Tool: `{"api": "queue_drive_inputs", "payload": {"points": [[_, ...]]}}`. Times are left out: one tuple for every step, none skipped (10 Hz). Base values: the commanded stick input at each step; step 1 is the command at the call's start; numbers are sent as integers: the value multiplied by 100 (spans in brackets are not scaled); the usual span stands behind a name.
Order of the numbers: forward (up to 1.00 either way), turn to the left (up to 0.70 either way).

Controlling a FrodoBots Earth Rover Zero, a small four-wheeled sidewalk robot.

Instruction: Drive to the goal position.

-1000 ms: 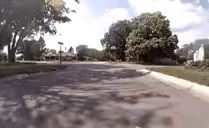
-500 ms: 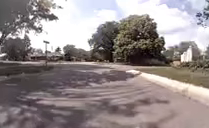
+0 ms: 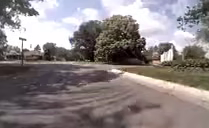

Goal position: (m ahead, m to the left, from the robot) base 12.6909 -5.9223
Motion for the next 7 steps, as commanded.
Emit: {"api": "queue_drive_inputs", "payload": {"points": [[70,0],[70,0],[70,0],[70,0],[70,0],[70,0],[70,0]]}}
